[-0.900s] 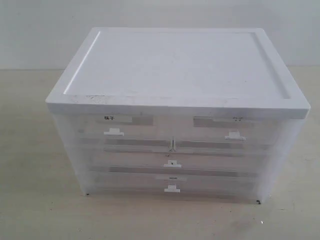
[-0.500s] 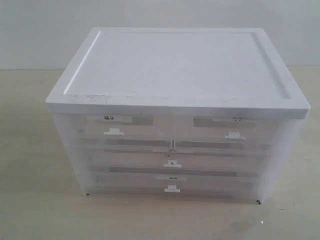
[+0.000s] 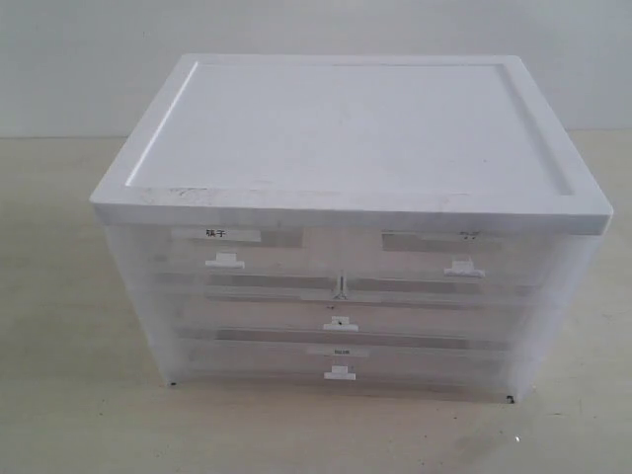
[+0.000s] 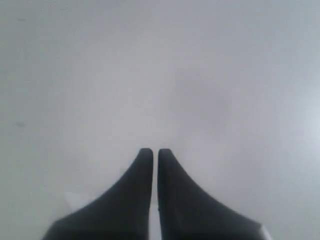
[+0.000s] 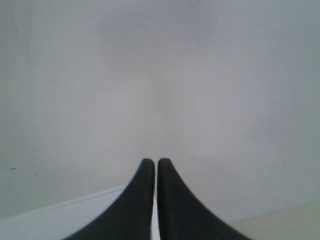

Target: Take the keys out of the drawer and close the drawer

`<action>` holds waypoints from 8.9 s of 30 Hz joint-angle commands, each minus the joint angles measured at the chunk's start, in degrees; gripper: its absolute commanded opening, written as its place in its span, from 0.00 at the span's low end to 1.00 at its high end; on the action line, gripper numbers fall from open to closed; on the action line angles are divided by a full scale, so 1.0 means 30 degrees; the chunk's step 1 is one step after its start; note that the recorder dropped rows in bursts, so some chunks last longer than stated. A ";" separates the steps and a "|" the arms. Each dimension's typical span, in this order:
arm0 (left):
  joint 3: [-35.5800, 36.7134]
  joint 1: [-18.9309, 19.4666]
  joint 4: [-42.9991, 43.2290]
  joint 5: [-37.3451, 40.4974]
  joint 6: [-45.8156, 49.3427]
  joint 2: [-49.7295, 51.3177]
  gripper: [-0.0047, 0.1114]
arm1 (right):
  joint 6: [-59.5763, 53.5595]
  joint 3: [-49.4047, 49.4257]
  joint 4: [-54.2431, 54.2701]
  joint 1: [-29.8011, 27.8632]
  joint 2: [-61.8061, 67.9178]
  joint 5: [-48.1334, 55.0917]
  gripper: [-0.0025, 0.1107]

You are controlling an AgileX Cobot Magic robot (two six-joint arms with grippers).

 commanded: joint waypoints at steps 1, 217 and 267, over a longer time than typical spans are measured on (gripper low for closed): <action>-0.0707 0.0029 0.5795 -0.4516 -0.2602 0.2897 0.08 | 0.4873 -0.0418 -0.5678 0.0659 0.1236 -0.0717 0.02; -1.3340 -2.1747 -4.1406 0.6977 5.2941 2.7602 0.51 | 0.0448 -0.0418 -1.3404 0.1725 1.7846 -1.1925 0.02; -1.2128 -2.1164 -3.4757 1.4627 4.8195 2.6039 0.08 | 0.0704 -0.0418 -1.3446 0.1725 1.7846 -1.1823 0.02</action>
